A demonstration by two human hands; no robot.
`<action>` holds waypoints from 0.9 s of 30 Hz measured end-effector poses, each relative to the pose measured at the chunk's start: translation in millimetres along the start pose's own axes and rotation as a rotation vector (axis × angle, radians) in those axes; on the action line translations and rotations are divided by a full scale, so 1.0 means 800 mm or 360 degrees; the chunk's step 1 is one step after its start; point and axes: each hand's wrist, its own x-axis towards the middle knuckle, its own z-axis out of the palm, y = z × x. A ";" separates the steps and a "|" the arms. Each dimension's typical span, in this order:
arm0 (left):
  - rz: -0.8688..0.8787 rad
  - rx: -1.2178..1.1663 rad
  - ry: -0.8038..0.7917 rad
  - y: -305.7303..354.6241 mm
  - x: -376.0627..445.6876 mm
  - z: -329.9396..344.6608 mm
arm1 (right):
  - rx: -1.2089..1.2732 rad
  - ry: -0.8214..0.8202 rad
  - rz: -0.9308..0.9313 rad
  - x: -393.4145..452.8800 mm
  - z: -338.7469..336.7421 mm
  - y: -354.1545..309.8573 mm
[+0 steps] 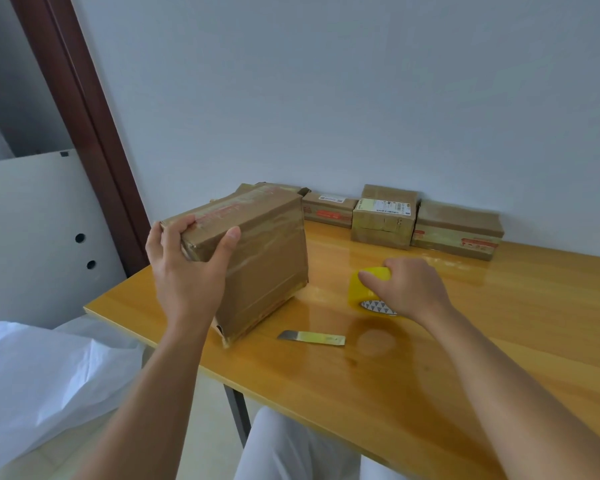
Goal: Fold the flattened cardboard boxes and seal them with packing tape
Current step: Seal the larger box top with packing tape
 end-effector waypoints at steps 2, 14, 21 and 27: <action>0.0003 0.0001 -0.0018 0.000 0.000 0.005 | 0.0010 0.0016 -0.0007 -0.002 0.001 0.001; -0.0001 -0.0004 -0.0071 -0.011 0.009 0.023 | 0.0019 0.0045 -0.0078 -0.003 0.000 -0.002; -0.0013 0.0018 -0.0101 -0.012 0.010 0.029 | 0.0106 0.0077 -0.0144 -0.005 -0.014 -0.009; -0.0031 0.0004 -0.0149 -0.001 0.004 0.044 | 0.0120 0.0215 -0.0155 -0.001 -0.095 -0.012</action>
